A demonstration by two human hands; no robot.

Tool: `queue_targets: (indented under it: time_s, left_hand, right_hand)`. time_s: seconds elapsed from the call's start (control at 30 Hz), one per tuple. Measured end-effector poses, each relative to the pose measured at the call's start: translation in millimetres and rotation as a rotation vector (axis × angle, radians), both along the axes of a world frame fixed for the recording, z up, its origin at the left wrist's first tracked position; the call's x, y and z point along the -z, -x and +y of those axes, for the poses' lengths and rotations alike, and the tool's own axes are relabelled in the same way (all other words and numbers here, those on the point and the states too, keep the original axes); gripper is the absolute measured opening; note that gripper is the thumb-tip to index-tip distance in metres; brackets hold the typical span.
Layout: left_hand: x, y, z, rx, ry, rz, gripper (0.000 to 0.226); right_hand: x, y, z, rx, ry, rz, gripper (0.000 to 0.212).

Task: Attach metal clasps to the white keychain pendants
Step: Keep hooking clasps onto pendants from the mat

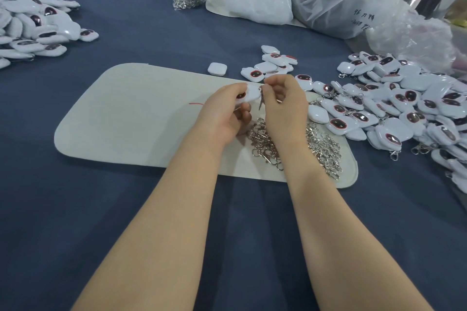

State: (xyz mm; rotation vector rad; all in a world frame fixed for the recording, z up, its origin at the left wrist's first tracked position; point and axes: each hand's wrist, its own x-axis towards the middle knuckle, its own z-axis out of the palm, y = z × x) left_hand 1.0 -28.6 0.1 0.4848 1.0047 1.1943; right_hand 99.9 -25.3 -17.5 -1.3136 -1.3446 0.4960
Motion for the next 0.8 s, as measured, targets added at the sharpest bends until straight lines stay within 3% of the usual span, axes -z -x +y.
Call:
queue_targets:
  time_s: [0.37,0.6,0.8]
  left_hand:
    - [1,0,0,-0.071,0.043,-0.15,0.022]
    - [0,1,-1,-0.065,0.01,-0.057,0.022]
    - [1,0,0,-0.126,-0.084,0.053,0.008]
  right_hand:
    - [0,3,0,-0.005,-0.006,0.071,0.013]
    - [-7,0,1,-0.122,0.118,0.363,0.016]
    - [-9,-6,-1,-0.122,0.115,0.102,0.02]
